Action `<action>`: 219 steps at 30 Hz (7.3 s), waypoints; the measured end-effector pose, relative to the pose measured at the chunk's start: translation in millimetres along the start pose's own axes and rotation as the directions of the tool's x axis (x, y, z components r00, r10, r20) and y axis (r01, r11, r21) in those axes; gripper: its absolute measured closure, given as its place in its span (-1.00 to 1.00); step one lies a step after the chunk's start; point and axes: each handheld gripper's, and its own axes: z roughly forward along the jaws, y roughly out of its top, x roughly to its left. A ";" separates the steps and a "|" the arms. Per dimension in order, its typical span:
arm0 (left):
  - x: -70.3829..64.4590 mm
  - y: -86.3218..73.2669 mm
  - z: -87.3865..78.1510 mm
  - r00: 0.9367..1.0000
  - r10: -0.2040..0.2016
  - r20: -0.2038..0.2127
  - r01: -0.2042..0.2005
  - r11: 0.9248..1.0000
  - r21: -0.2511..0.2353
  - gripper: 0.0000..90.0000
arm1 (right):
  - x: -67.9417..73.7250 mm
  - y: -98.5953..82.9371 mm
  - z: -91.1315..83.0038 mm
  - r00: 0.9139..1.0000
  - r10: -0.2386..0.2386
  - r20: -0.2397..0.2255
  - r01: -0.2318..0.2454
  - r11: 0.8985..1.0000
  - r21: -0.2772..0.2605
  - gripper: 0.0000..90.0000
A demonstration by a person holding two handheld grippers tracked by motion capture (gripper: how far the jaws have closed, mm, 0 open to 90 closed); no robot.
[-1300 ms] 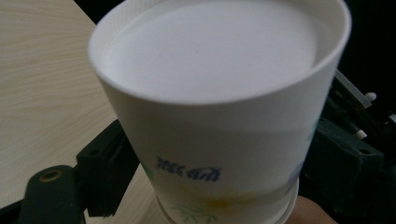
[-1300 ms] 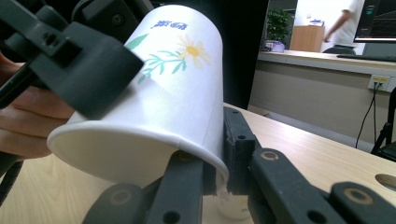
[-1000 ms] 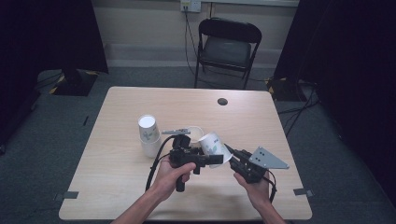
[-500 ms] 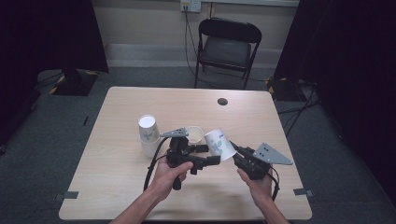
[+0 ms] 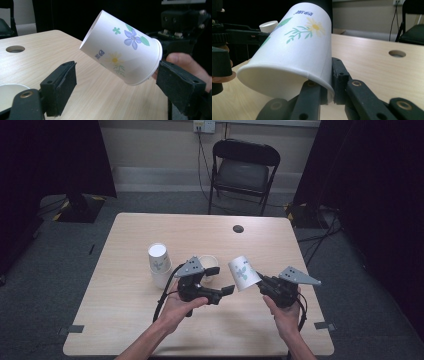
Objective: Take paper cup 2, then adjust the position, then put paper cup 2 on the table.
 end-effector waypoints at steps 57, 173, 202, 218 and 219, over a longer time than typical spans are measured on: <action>-20.0 -31.7 23.1 0.833 0.552 -0.028 -0.525 0.806 0.273 -0.65 | -10.5 0.2 16.0 0.966 0.201 -0.163 -0.098 0.867 0.489 0.90; 11.4 -45.0 39.6 0.983 0.143 -0.116 -0.126 0.981 0.146 -0.40 | -17.4 6.8 8.1 0.966 0.236 -0.105 -0.184 0.914 0.363 -0.01; 47.6 -43.9 103.9 0.978 0.059 -0.202 -0.028 0.988 0.152 -0.41 | -33.5 -18.7 -10.1 0.975 0.220 -0.027 -0.197 0.914 0.355 -0.08; 53.6 -46.9 126.7 0.969 0.092 -0.229 -0.054 0.984 0.168 -0.45 | -32.3 -20.2 -8.2 0.975 0.218 -0.040 -0.190 0.916 0.352 -0.10; 53.2 -46.9 127.1 0.969 0.090 -0.230 -0.052 0.984 0.168 -0.45 | -32.7 -20.3 -8.2 0.975 0.217 -0.039 -0.190 0.916 0.353 -0.10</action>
